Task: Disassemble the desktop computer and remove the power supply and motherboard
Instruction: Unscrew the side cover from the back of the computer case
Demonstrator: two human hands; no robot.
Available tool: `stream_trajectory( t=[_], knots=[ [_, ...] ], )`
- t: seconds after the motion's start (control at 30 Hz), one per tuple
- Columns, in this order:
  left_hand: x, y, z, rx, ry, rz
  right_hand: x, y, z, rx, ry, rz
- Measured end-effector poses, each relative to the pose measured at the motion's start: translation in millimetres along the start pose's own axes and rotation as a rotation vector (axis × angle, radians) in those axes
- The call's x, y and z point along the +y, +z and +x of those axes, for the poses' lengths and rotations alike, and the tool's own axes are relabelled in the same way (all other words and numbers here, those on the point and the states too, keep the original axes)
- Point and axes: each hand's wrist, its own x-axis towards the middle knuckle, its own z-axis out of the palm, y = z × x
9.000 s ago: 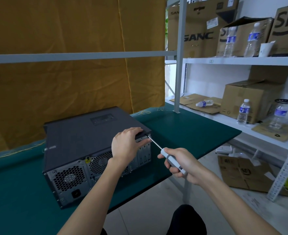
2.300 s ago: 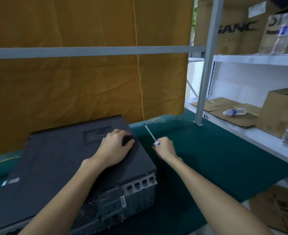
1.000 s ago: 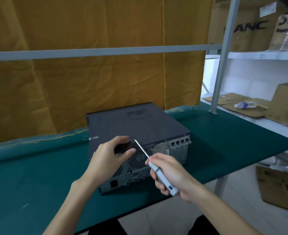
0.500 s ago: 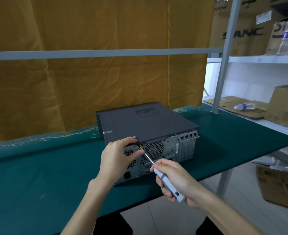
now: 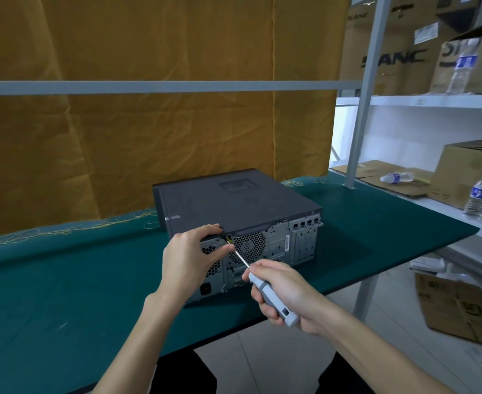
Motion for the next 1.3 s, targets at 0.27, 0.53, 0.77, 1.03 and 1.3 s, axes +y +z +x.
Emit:
stream_trajectory(
  t=[0.27, 0.53, 0.77, 1.03, 1.3],
  knots=[
    [7, 6, -17, 0.134, 0.021, -0.247, -7, 15, -2, -0.085, 0.052, 0.288],
    [37, 17, -22, -0.224, -0.655, -0.856, -8, 41, -5, 0.264, -0.202, -0.796],
    [44, 20, -10, -0.256, -0.954, -1.355, -3, 26, -7, -0.014, 0.037, 0.162],
    [46, 19, -12, -0.29, -0.88, -1.337, -17, 25, -7, -0.01, -0.061, -0.187],
    [46, 14, -8, -0.406, -0.941, -1.468, -11, 20, -17, -0.239, 0.082, 0.446]
  ],
)
